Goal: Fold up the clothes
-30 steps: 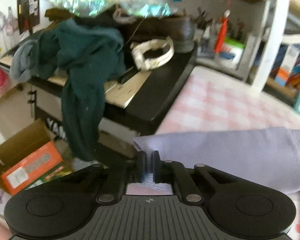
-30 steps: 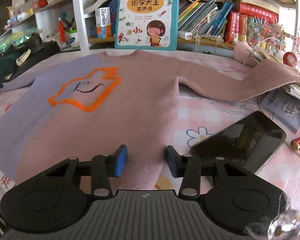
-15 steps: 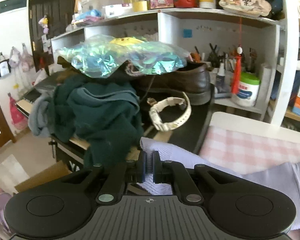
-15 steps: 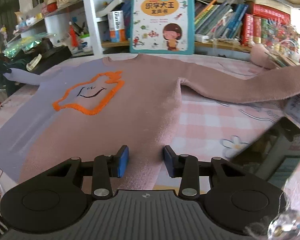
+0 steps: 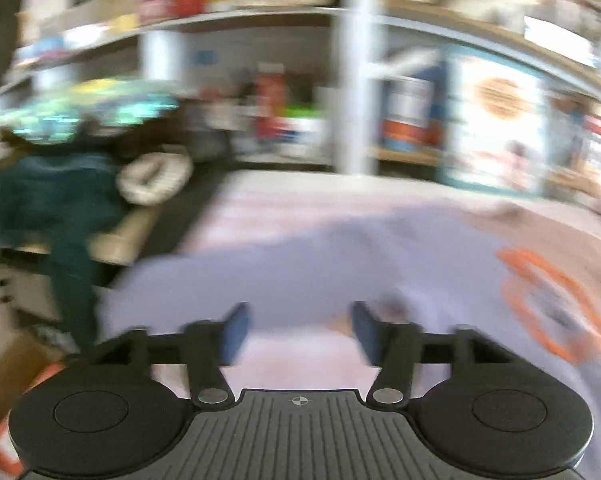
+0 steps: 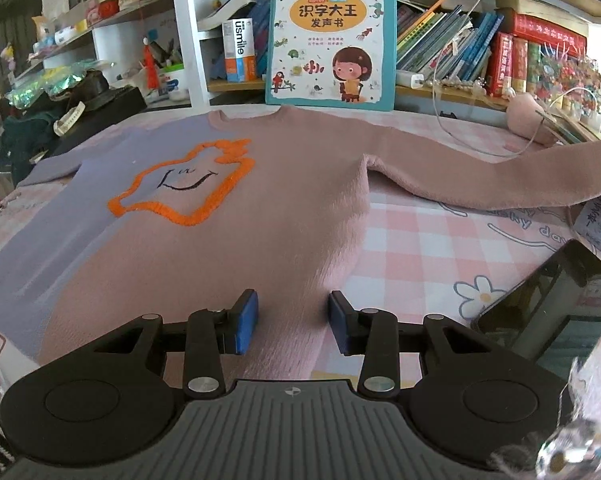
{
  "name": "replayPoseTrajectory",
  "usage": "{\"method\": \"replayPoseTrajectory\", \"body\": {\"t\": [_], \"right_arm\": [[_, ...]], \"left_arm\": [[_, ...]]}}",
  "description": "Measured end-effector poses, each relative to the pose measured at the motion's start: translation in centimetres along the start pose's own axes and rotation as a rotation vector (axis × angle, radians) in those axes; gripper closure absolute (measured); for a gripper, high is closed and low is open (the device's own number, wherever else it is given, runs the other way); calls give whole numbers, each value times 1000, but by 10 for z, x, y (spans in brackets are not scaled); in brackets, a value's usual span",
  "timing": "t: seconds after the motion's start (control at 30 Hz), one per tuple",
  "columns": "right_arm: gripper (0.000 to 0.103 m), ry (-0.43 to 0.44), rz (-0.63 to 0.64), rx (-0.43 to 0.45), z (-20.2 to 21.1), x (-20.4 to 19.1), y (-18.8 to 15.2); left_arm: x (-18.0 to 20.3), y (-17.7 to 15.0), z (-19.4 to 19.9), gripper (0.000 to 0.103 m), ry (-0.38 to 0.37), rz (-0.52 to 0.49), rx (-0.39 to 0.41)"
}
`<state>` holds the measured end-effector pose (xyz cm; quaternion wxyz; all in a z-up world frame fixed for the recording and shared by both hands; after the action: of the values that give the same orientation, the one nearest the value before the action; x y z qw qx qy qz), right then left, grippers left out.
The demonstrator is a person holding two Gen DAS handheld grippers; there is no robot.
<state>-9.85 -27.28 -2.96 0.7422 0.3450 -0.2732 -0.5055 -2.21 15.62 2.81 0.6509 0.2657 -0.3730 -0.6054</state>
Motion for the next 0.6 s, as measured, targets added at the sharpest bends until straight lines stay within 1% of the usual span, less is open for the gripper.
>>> {"method": "replayPoseTrajectory", "body": {"t": [0.07, 0.13, 0.2, 0.3, 0.37, 0.4, 0.47, 0.5, 0.53, 0.57, 0.6], "right_arm": [[67, -4, 5, -3, 2, -1, -1], [67, -7, 8, -4, 4, -3, -3], [67, -10, 9, -5, 6, -4, -4], [67, -10, -6, -1, 10, -5, -7], [67, -7, -24, 5, 12, -4, -10], [64, -5, -34, 8, 14, -4, -11], [59, 0, -51, 14, 16, -3, -14], [58, 2, -53, 16, 17, -3, -14], [58, 0, -49, 15, 17, -4, -14], [58, -3, -45, 15, 17, -5, -14], [60, -4, -37, 13, 17, -7, -14]], "left_arm": [[31, -23, 8, 40, -95, -60, -41], [51, -41, 14, 40, -167, -114, -61], [62, -55, 18, 40, -158, -128, -68], [65, -66, 21, 40, -87, -113, -64], [64, -70, 22, 39, -26, -127, -60], [66, -72, 23, 39, 14, -154, -50], [70, -76, 21, 39, 63, -193, -45], [71, -78, 21, 39, 66, -189, -55], [70, -79, 20, 40, 54, -169, -55], [68, -79, 20, 41, 25, -138, -58], [65, -79, 19, 53, -7, -105, -63]]}}
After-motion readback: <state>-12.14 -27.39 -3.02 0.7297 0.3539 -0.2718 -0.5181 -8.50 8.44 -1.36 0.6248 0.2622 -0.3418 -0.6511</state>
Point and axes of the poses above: each gripper's, at about its wrist camera, not at the fingertips, and z roughly against the way its jaws point, x to its right, y to its top, the point moved 1 cm from there along -z, roughly the way its jaws point, and after that the axes turned 10 degrees about z, right-handed, at the moved point
